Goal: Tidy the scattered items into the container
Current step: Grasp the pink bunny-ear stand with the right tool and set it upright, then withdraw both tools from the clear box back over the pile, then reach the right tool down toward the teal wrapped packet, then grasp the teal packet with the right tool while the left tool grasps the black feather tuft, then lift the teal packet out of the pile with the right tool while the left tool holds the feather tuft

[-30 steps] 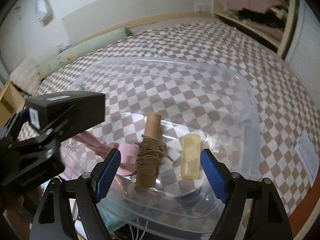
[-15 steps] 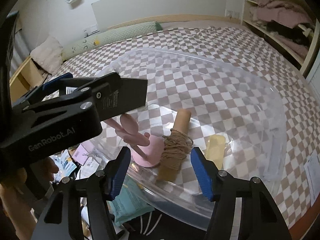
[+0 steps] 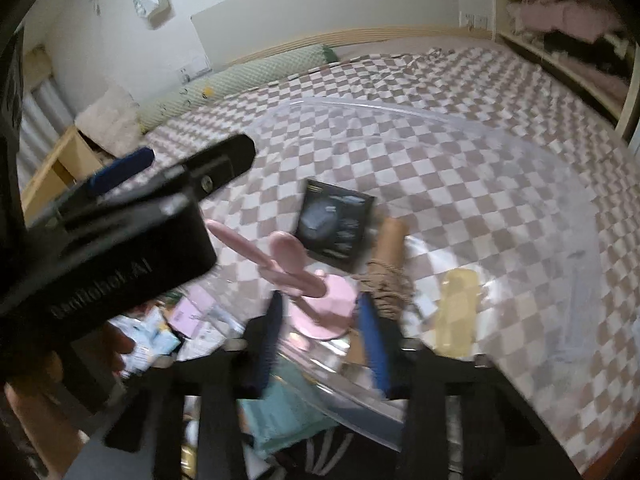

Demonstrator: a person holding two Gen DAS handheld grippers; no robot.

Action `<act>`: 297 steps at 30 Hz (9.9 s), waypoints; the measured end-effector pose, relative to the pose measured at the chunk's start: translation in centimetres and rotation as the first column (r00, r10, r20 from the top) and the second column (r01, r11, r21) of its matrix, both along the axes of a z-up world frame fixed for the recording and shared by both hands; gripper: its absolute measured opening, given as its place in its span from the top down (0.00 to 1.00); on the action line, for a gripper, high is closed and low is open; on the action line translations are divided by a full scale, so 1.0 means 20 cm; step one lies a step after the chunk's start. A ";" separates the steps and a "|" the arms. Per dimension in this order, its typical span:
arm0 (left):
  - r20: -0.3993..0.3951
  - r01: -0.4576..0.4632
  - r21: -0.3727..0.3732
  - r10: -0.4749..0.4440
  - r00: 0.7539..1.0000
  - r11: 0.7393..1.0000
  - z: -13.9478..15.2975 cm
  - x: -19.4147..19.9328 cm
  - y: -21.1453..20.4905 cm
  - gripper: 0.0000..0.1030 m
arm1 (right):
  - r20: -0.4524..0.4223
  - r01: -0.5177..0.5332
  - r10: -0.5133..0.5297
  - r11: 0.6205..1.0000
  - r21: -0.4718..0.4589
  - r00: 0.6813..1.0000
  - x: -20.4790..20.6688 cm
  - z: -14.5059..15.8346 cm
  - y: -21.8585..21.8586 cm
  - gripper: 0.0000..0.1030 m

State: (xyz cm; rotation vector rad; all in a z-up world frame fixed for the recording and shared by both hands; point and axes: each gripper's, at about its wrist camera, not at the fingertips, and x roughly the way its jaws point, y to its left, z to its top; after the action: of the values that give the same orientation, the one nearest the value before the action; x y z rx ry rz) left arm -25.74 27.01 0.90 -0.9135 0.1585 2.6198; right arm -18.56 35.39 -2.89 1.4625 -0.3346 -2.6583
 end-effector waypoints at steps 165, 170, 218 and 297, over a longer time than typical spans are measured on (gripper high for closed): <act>0.563 -0.314 -0.190 0.365 0.742 0.930 -0.91 0.58 -1.30 0.02 | 0.338 -0.590 0.484 0.636 0.497 0.807 0.39 -0.90 -0.63 0.44; 0.570 -0.314 -0.185 0.362 0.738 0.931 -0.91 0.59 -1.31 0.02 | 0.296 -0.657 0.613 0.523 0.543 0.733 0.54 -0.88 -0.59 0.44; 0.620 -0.355 -0.076 0.323 0.715 0.932 -0.89 0.63 -1.39 0.02 | 0.208 -0.558 0.590 0.507 0.657 0.780 0.27 -0.91 -0.65 0.71; 0.543 -0.224 0.098 0.136 0.829 0.970 -0.64 0.83 -1.43 0.88 | 0.344 -0.504 0.703 0.024 0.863 0.623 0.74 -1.17 -0.61 0.28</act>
State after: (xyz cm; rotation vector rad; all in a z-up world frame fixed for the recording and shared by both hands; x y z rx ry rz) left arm -9.12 -1.55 -11.87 -1.6197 -0.2916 2.3760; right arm -3.74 23.15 -26.34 0.9597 1.7621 -2.0228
